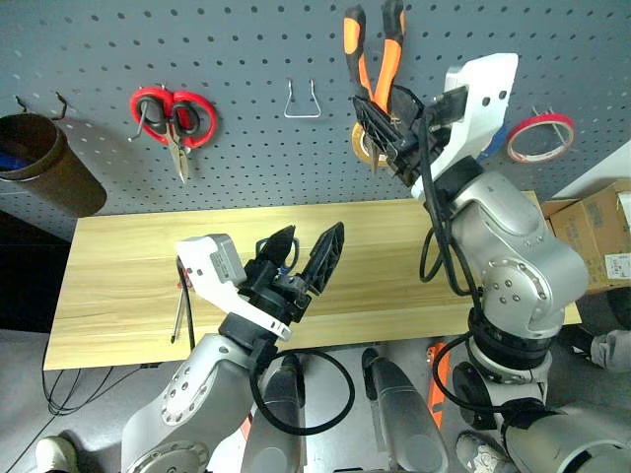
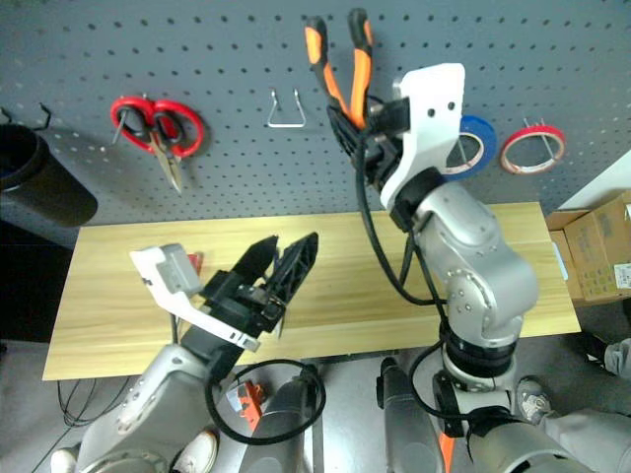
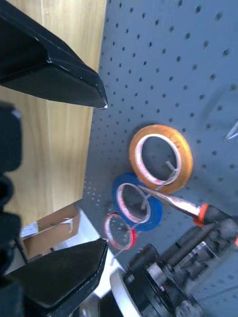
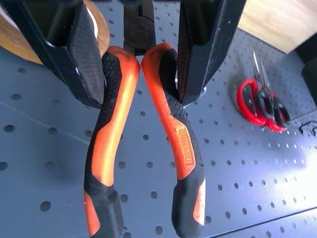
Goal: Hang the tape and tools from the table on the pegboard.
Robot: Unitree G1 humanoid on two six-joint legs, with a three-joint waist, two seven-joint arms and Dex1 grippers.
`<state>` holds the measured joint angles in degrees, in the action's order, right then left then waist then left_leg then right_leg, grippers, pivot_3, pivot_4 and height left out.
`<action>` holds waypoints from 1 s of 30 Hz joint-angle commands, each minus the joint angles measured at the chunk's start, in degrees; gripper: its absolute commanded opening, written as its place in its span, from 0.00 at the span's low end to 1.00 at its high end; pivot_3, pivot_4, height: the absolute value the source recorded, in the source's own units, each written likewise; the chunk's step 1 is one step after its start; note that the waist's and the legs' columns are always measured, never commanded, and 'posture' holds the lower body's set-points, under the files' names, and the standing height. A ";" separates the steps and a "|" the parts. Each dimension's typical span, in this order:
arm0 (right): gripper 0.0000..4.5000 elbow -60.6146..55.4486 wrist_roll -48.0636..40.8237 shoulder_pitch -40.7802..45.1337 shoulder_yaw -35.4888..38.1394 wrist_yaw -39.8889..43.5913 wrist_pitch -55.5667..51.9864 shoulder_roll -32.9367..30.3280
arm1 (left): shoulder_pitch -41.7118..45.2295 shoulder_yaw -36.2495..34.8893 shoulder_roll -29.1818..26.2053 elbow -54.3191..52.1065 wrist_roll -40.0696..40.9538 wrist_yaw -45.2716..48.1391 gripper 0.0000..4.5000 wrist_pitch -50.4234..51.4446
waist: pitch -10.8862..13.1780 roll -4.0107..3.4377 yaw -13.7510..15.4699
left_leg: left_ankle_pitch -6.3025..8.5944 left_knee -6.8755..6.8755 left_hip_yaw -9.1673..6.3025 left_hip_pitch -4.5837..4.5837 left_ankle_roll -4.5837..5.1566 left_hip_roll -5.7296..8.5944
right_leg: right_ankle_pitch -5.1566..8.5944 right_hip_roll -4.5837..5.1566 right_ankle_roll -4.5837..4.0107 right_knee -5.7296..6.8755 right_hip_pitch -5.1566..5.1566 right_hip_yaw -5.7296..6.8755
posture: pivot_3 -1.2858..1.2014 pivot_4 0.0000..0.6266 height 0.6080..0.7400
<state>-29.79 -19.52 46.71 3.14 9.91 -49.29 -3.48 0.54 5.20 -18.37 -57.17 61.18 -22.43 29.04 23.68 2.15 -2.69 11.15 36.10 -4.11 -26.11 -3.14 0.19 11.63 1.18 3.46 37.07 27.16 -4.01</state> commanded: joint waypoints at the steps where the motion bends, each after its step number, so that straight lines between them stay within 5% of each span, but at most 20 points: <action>1: 0.38 1.82 0.93 2.61 -1.00 0.48 8.04 0.63 | -1.66 -1.43 -3.67 -2.83 2.15 -2.12 1.00 -4.45 | 0.00 0.00 0.00 | 0.00 0.00 0.01 0.00 0.00 0.00 | 0.00 0.00 0.00 0.00 0.00 -0.01 | 0.53 0.66 1.00; 15: 0.38 13.49 5.52 8.53 -5.92 0.52 26.50 4.66 | -6.88 -3.32 -20.84 -2.83 7.87 -4.08 1.00 -17.50 | 0.00 -0.01 0.84 | -0.01 -0.06 0.00 0.00 -0.01 -0.14 | 0.00 0.00 -0.04 -0.04 0.04 0.00 | 0.54 0.66 1.00; 30: 0.38 29.49 15.51 9.54 -9.73 -1.25 50.08 8.96 | -7.59 -1.87 -23.70 -2.83 6.39 -5.66 1.00 -20.03 | 0.01 -0.02 1.17 | -0.01 -0.09 0.03 0.00 -0.02 -0.30 | 0.01 -0.02 -0.07 -0.05 0.07 0.03 | 0.56 0.67 1.00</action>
<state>-0.77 -4.79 55.78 -6.43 8.55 -3.88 5.14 -7.05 3.54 -42.46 -57.31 68.52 -27.91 9.46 23.69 2.13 -1.52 11.14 36.01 -4.08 -26.11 -3.17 -0.11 11.64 1.16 3.39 37.03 27.23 -3.97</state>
